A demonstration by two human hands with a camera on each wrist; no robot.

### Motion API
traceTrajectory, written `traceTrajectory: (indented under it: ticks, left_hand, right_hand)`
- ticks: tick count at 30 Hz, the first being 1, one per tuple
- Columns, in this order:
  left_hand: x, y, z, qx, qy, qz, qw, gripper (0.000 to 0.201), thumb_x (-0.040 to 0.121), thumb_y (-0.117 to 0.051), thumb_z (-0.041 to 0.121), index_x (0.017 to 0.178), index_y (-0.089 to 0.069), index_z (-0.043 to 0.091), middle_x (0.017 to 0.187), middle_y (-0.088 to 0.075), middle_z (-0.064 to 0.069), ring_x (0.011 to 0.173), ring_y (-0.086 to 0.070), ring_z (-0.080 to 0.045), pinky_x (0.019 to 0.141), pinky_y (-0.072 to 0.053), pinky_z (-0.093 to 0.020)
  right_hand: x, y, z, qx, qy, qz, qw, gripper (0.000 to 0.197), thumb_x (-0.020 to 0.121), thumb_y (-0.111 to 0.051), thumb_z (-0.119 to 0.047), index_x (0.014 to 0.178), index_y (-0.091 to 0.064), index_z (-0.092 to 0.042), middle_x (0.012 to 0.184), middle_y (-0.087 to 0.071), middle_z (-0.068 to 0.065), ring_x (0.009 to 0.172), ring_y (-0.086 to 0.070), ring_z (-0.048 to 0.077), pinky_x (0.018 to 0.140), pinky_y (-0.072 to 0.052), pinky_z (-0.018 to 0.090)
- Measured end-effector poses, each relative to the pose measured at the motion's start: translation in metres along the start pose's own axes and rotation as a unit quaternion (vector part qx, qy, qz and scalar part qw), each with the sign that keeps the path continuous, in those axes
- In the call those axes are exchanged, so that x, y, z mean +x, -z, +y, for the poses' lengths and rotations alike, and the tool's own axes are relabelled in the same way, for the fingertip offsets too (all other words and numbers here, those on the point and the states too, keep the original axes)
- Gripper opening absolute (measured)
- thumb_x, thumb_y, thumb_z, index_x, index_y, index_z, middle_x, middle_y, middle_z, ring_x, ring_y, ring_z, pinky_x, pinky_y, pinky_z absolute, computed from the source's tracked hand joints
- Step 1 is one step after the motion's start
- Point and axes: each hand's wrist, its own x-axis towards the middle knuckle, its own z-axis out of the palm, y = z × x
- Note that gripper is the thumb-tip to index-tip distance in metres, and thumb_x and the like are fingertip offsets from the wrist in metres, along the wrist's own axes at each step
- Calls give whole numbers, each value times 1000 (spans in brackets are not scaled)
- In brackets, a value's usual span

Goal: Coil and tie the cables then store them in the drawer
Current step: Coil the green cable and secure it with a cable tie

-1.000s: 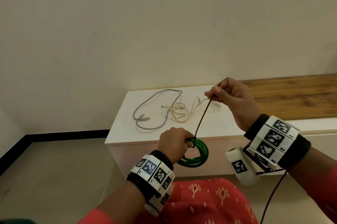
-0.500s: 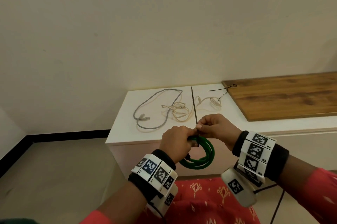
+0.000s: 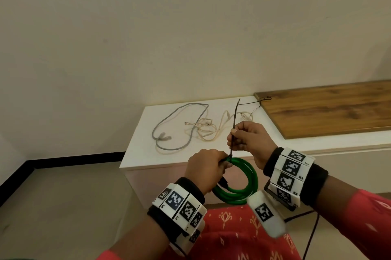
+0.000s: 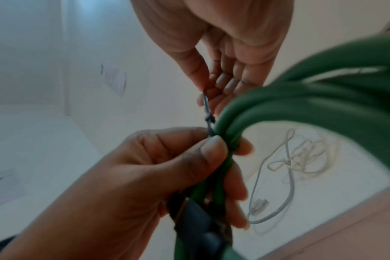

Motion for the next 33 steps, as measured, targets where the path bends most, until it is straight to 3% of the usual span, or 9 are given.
traceTrajectory:
  ticks: [4, 8, 12, 15, 22, 25, 27, 29, 33]
  left_hand:
    - [2, -1, -1, -63, 74, 33, 995, 21, 88, -53, 27, 91, -69, 14, 82, -73, -9, 80, -65, -25, 73, -51, -34]
    - [6, 1, -2, -90, 110, 55, 988, 20, 87, -54, 21, 79, -68, 10, 80, -71, -15, 80, -65, -30, 73, -51, -36]
    - [3, 2, -1, -77, 126, 55, 988, 25, 89, -48, 13, 67, -59, 14, 83, -67, -15, 88, -63, -31, 65, -40, -29]
    - [0, -1, 0, -29, 119, 49, 991, 22, 92, -44, 15, 94, -62, 3, 98, -67, -17, 96, -60, -32, 71, -41, -32]
    - [7, -16, -8, -3, -42, 58, 997, 26, 91, -45, 30, 104, -64, 19, 89, -72, -6, 86, -64, -26, 73, -49, -36]
    - [11, -18, -4, 50, -106, 82, 990, 32, 83, -42, 33, 88, -69, 16, 73, -72, -3, 67, -66, -24, 56, -50, -31]
    - [11, -18, -3, 101, -119, 72, 985, 24, 75, -46, 35, 70, -68, 26, 53, -64, 7, 45, -59, -9, 39, -36, -16]
    - [13, -22, -4, 161, -145, 68, 974, 16, 69, -51, 38, 64, -65, 32, 45, -59, 11, 37, -52, -1, 35, -24, -14]
    - [14, -25, -7, 195, -129, 43, 971, 18, 70, -50, 42, 65, -66, 34, 45, -59, 12, 37, -52, 0, 34, -24, -14]
  right_hand:
    - [-11, -11, -7, -78, 87, -23, 993, 21, 89, -45, 5, 72, -46, -7, 62, -56, 7, 53, -54, 13, 52, -48, 19]
    - [-18, -20, -1, -188, 159, -35, 969, 30, 84, -52, 5, 66, -45, -18, 62, -52, 4, 62, -50, 20, 61, -44, 34]
    - [-24, -25, 13, -249, 168, -37, 953, 43, 80, -55, 4, 60, -42, -31, 57, -46, -8, 59, -44, 15, 61, -40, 37]
    - [-26, -27, 16, -246, 146, -33, 958, 40, 81, -54, 4, 61, -45, -29, 58, -50, -6, 62, -49, 19, 64, -45, 40]
    - [1, -1, 3, 25, -40, 73, 996, 27, 92, -42, 4, 67, -49, -4, 62, -53, 10, 53, -52, 17, 46, -48, 18]
    - [9, 10, 3, 50, -99, 87, 990, 28, 92, -40, 6, 67, -49, -3, 62, -52, 10, 55, -50, 20, 51, -47, 25]
    - [12, 13, 4, 63, -126, 85, 986, 29, 91, -39, 8, 67, -49, -3, 62, -51, 11, 55, -49, 20, 55, -44, 28]
    - [14, 14, 7, 54, -142, 87, 985, 28, 91, -40, 8, 66, -48, -4, 62, -50, 11, 54, -48, 20, 55, -44, 28]
    - [16, 13, 6, 35, -131, 91, 987, 29, 90, -41, 9, 65, -47, -5, 60, -50, 11, 52, -48, 20, 51, -44, 27]
